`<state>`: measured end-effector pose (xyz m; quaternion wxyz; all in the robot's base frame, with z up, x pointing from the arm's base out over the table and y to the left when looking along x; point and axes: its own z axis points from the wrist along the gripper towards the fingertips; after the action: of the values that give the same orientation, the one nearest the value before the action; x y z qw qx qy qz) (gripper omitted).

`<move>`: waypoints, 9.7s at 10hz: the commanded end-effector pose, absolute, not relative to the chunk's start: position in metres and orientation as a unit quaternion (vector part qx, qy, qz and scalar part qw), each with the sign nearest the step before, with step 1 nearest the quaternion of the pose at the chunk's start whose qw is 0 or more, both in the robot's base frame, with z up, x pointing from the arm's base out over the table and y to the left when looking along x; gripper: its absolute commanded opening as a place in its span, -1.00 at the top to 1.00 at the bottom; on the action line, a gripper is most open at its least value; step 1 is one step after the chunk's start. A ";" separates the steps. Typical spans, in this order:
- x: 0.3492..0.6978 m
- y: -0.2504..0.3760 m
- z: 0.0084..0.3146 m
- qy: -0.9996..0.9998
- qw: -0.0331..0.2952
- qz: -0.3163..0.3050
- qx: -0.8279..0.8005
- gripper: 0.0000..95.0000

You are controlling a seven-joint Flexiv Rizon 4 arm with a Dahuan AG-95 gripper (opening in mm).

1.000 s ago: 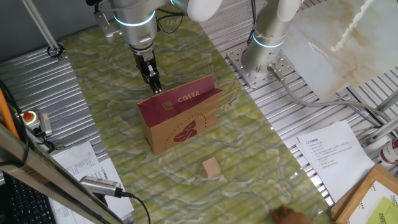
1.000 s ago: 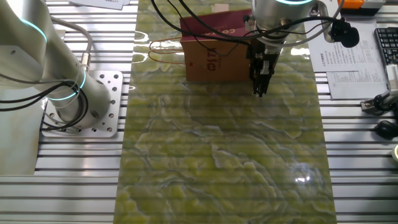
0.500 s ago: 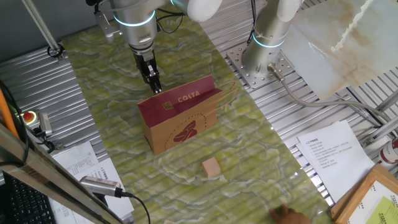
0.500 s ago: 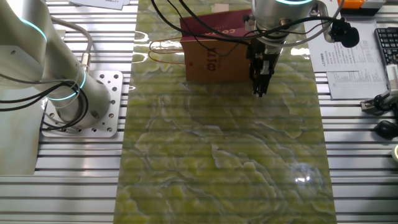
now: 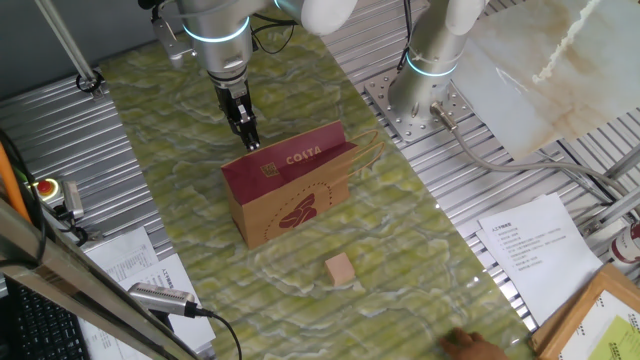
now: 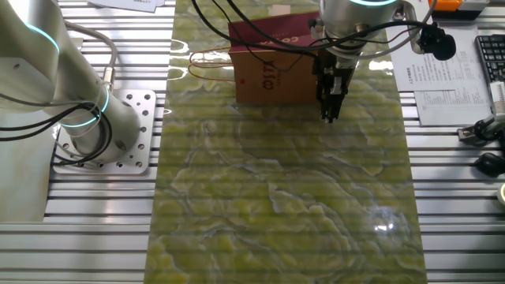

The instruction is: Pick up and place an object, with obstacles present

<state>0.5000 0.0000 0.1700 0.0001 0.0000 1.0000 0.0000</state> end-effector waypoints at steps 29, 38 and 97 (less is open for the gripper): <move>0.523 0.022 0.215 0.999 -0.027 -0.017 -0.038 1.00; 0.537 0.055 0.244 0.996 -0.026 -0.004 -0.082 1.00; 0.542 0.256 0.220 0.999 -0.029 -0.001 -0.028 0.20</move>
<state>0.5407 0.2563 0.2190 -0.0284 -0.0271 0.9992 -0.0011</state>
